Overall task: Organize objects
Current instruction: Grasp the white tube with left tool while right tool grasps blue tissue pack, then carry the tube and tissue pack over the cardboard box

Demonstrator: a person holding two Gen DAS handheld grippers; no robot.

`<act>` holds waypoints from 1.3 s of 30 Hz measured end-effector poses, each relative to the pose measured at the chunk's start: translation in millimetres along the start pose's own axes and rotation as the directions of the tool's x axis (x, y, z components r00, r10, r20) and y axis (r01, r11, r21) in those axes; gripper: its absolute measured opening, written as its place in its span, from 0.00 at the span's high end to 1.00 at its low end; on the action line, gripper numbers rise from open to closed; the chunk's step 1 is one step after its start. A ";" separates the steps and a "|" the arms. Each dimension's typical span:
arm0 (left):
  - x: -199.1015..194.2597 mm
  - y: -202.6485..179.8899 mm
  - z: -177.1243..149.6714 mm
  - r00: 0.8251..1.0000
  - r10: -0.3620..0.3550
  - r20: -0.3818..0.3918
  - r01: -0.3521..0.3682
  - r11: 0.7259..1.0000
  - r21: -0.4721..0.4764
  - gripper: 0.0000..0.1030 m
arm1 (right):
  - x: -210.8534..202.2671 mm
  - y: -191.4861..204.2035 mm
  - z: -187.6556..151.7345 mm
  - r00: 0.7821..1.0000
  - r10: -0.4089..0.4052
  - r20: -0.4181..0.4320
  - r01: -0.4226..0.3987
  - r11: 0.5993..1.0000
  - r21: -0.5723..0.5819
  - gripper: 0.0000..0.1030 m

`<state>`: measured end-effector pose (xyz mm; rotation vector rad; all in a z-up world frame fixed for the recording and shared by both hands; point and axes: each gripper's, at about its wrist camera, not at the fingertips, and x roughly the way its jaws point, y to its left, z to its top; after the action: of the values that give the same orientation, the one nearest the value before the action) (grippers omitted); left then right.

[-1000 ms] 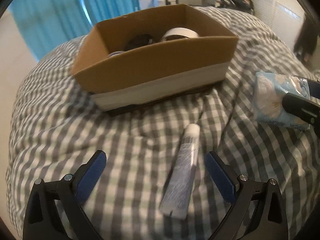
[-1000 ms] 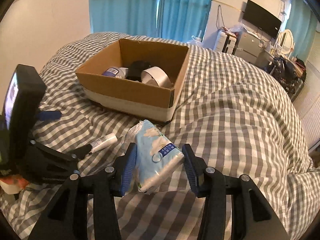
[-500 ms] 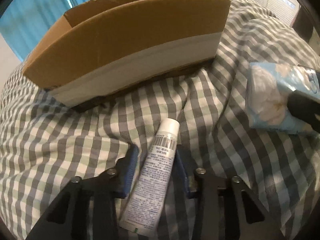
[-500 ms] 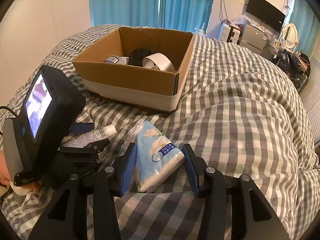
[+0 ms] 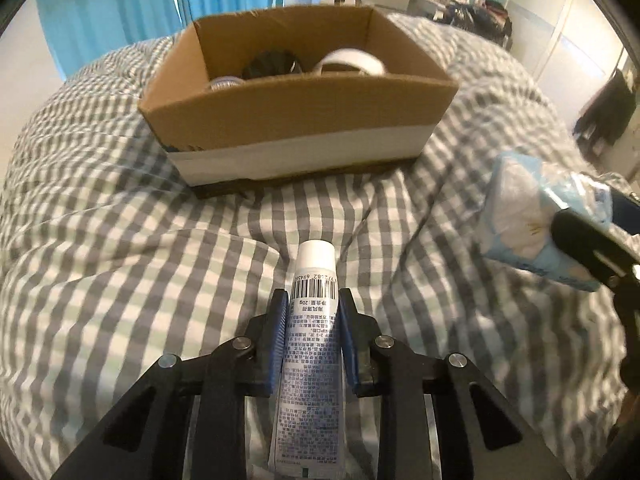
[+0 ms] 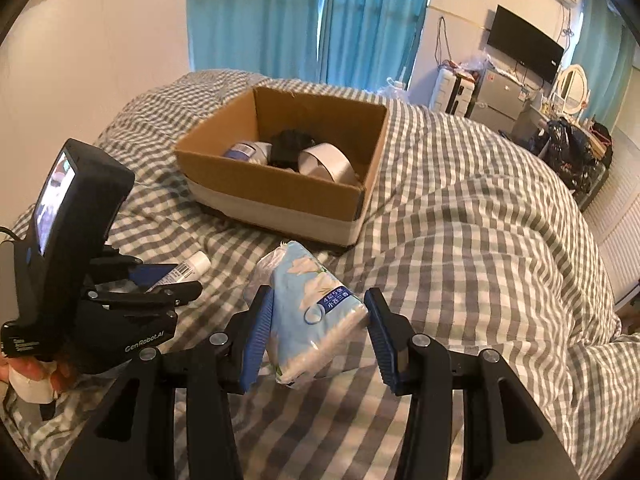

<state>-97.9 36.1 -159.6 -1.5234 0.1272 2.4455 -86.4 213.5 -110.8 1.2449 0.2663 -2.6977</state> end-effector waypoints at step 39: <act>-145.6 -3.0 57.0 0.934 0.042 0.355 -0.051 0.999 0.014 0.76 | -87.7 35.2 83.6 0.971 -0.057 0.231 0.091 0.986 -0.139 0.55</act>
<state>-85.9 26.1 -4.0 -1.0554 0.1228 2.6988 -84.1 166.4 6.3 0.8934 0.4829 -2.7907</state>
